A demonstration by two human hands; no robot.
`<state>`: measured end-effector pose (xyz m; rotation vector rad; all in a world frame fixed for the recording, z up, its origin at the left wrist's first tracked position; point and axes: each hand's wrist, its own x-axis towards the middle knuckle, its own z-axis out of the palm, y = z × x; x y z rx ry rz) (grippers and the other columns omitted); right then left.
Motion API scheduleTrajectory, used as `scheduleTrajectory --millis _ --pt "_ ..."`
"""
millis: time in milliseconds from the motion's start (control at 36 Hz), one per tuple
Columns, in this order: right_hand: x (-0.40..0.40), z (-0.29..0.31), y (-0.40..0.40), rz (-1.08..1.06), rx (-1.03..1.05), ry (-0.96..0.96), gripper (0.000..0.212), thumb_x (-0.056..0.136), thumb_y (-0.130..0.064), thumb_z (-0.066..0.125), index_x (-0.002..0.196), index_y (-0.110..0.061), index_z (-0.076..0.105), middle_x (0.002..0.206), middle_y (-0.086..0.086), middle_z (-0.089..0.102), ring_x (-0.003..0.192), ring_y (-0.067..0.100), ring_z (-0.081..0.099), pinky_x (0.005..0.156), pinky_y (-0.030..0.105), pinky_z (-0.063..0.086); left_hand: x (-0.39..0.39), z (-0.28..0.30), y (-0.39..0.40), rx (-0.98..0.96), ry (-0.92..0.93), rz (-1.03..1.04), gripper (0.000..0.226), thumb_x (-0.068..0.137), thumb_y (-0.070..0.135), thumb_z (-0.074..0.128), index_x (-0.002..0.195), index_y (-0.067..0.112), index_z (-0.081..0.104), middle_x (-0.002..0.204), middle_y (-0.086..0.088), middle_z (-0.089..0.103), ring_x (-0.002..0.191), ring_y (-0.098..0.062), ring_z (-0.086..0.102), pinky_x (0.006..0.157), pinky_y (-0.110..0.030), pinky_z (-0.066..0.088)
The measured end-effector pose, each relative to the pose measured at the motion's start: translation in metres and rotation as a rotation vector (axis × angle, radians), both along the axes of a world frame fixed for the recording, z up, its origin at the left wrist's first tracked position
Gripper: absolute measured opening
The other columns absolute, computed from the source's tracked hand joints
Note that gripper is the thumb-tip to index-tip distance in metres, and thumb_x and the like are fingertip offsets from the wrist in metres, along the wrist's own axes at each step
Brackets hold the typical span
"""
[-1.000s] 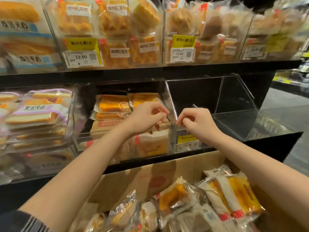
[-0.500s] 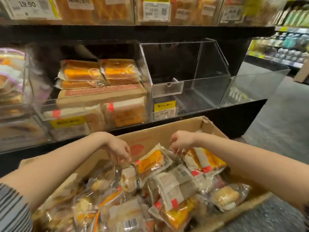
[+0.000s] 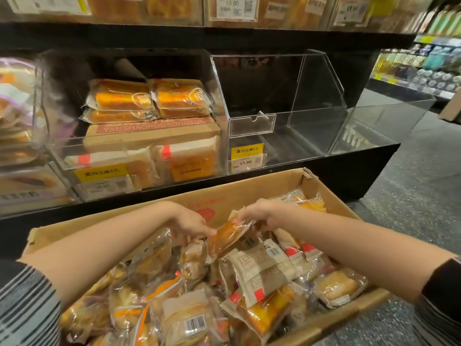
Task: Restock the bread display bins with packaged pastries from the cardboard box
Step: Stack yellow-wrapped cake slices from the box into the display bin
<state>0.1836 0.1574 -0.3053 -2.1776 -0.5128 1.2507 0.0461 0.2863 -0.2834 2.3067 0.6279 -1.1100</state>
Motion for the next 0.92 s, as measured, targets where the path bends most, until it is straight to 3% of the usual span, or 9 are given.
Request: scheduleTrajectory --millis 139,194,250,361,444,583,667,722,917 --pt "0.017 0.024 -0.011 -0.055 0.179 0.339 0.009 0.092 -0.012 0.056 0.094 -0.008 0.064 0.085 0.003 0.06 0.068 0.01 0.052 0.056 0.016 0.042 -0.001 0.009 0.001 -0.229 -0.102 0.277 0.077 0.092 0.068 0.017 0.141 0.012 0.039 0.128 -0.018 0.052 0.096 -0.021 0.065 0.102 -0.042 0.046" --pt "0.022 0.036 -0.022 -0.058 0.242 0.369 0.015 0.096 -0.01 0.052 0.086 -0.008 0.063 0.078 0.003 0.062 0.066 0.01 0.057 0.06 0.017 0.046 0.002 0.015 0.001 -0.351 -0.184 0.399 0.078 0.091 0.068 0.026 0.138 0.008 0.041 0.133 -0.03 0.049 0.092 -0.022 0.066 0.096 -0.04 0.049" --pt "0.026 0.046 -0.034 -0.087 0.291 0.373 0.015 0.097 -0.01 0.051 0.084 -0.008 0.059 0.074 0.003 0.063 0.064 0.01 0.061 0.058 0.018 0.049 0.005 0.019 -0.001 -0.457 -0.27 0.497 0.074 0.082 0.066 0.04 0.125 0.007 0.051 0.112 -0.026 0.062 0.086 -0.025 0.069 0.085 -0.037 0.054" --pt "0.038 0.055 -0.056 -0.119 0.37 0.398 0.008 0.095 -0.012 0.053 0.094 -0.007 0.059 0.088 0.006 0.063 0.081 0.016 0.059 0.078 0.025 0.044 0.014 0.023 -0.015 -0.656 -0.455 0.694 0.051 0.082 0.044 0.06 0.118 0.009 0.055 0.098 -0.018 0.072 0.087 -0.029 0.071 0.079 -0.04 0.059" --pt "0.046 0.057 -0.07 -0.104 0.395 0.422 0.016 0.092 -0.016 0.055 0.104 -0.007 0.058 0.099 0.008 0.064 0.091 0.019 0.061 0.093 0.033 0.047 0.023 0.027 -0.033 -0.717 -0.585 0.891 0.029 0.091 0.019 0.06 0.113 0.001 0.058 0.089 -0.02 0.069 0.057 -0.023 0.07 0.044 -0.028 0.056" --pt "0.052 0.057 -0.082 0.016 0.184 -0.113 0.041 0.101 -0.038 0.041 0.127 -0.008 0.05 0.114 0.009 0.061 0.101 0.021 0.062 0.077 0.03 0.052 0.04 0.024 -0.045 -0.616 -0.721 0.939 0.033 0.081 0.001 0.07 0.113 0.003 0.061 0.089 -0.012 0.07 0.056 -0.011 0.069 0.044 -0.021 0.052" --pt "0.063 0.049 -0.088 0.055 -0.108 -0.769 0.037 0.101 -0.034 0.04 0.109 -0.004 0.061 0.08 0.003 0.061 0.081 0.021 0.066 0.07 0.033 0.054 0.042 0.029 -0.052 -0.543 -0.746 0.869 0.025 0.082 -0.001 0.069 0.102 0.012 0.062 0.083 -0.009 0.066 0.035 -0.004 0.056 0.032 -0.014 0.038" --pt "0.067 0.048 -0.096 0.127 -0.327 -1.011 0.027 0.096 -0.031 0.047 0.103 -0.011 0.063 0.073 -0.002 0.054 0.082 0.021 0.065 0.073 0.033 0.055 0.042 0.029 -0.051 -0.521 -0.747 0.844 0.027 0.081 0.001 0.07 0.106 0.01 0.064 0.091 -0.011 0.07 0.042 -0.006 0.061 0.034 -0.015 0.04" --pt "0.061 0.019 -0.104 0.209 -0.397 -0.826 0.032 0.09 -0.033 0.061 0.114 -0.012 0.06 0.109 0.004 0.064 0.099 0.019 0.062 0.086 0.032 0.055 0.041 0.019 -0.043 -0.431 -0.673 0.811 0.021 0.079 0.007 0.073 0.099 0.011 0.07 0.096 -0.012 0.072 0.085 -0.024 0.067 0.067 -0.03 0.052"
